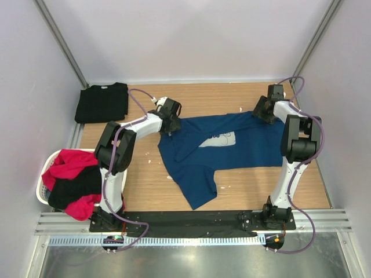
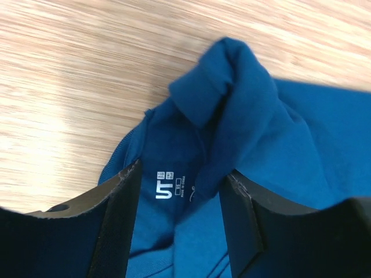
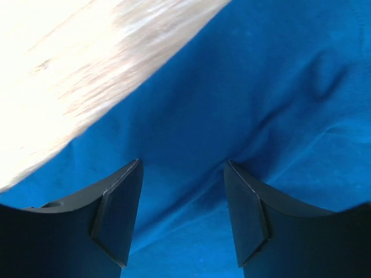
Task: Fold and stack the t-shirts
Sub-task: Fold the tshirt
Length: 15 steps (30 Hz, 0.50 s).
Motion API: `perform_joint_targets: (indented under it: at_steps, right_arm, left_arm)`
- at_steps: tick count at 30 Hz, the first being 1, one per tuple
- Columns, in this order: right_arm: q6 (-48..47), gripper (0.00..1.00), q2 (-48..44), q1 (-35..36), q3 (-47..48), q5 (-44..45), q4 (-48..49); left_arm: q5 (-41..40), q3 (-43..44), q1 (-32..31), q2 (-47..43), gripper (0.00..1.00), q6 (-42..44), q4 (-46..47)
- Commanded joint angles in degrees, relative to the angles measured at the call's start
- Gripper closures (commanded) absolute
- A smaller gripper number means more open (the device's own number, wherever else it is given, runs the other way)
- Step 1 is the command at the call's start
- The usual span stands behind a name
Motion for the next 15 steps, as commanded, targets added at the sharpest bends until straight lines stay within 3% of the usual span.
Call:
perform_joint_targets:
  at_steps: [1,15]
  right_arm:
    - [1.2,0.36,-2.5,-0.3,0.7,3.9,-2.8]
    - [4.8,0.38,-11.0,0.3,-7.5,8.8,-6.6]
  left_arm:
    - [-3.8,1.3,2.0,0.0,0.44,-2.7,-1.9]
    - [-4.6,0.1,6.3,-0.8,0.44,-0.9,-4.4]
